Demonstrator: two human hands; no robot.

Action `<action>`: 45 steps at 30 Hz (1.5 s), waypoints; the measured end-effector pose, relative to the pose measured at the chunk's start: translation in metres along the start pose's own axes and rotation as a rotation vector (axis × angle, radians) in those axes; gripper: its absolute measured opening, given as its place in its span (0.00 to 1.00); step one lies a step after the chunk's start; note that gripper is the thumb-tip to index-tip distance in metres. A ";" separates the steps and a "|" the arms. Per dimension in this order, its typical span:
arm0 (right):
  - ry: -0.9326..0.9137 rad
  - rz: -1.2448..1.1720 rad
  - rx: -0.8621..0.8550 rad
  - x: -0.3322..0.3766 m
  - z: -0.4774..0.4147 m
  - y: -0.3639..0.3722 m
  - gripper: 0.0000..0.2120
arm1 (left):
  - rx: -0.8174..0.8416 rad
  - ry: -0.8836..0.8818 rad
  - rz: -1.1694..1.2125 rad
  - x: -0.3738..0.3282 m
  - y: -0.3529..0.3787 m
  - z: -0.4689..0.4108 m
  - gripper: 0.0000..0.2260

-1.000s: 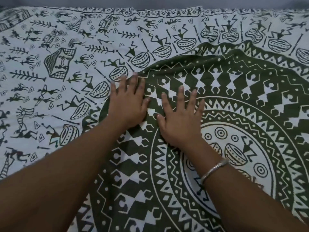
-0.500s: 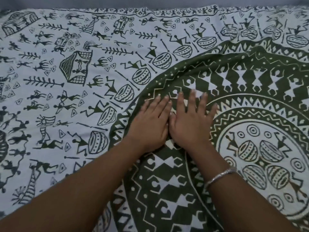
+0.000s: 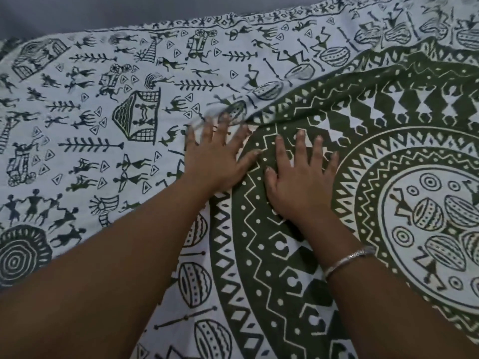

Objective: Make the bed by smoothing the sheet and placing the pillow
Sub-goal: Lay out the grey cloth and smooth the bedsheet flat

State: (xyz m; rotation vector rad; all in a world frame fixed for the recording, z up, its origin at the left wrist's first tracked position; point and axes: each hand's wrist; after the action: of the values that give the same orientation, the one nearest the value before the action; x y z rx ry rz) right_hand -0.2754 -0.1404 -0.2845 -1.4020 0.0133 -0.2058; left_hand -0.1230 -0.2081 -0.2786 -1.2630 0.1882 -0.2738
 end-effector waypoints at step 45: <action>-0.112 -0.021 -0.016 0.136 0.039 0.021 0.30 | -0.074 -0.256 0.034 0.167 0.027 0.097 0.27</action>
State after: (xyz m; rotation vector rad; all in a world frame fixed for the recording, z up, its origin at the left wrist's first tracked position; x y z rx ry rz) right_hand -0.1339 -0.1200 -0.2836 -1.4288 -0.0924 -0.1440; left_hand 0.0666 -0.1628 -0.2737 -1.3544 0.0001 -0.0747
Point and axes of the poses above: each hand's wrist, its own z-axis away from the middle knuckle, its own y-axis out of the palm, x = y × z, and after that the axes turned 1 degree about -x, right-handed
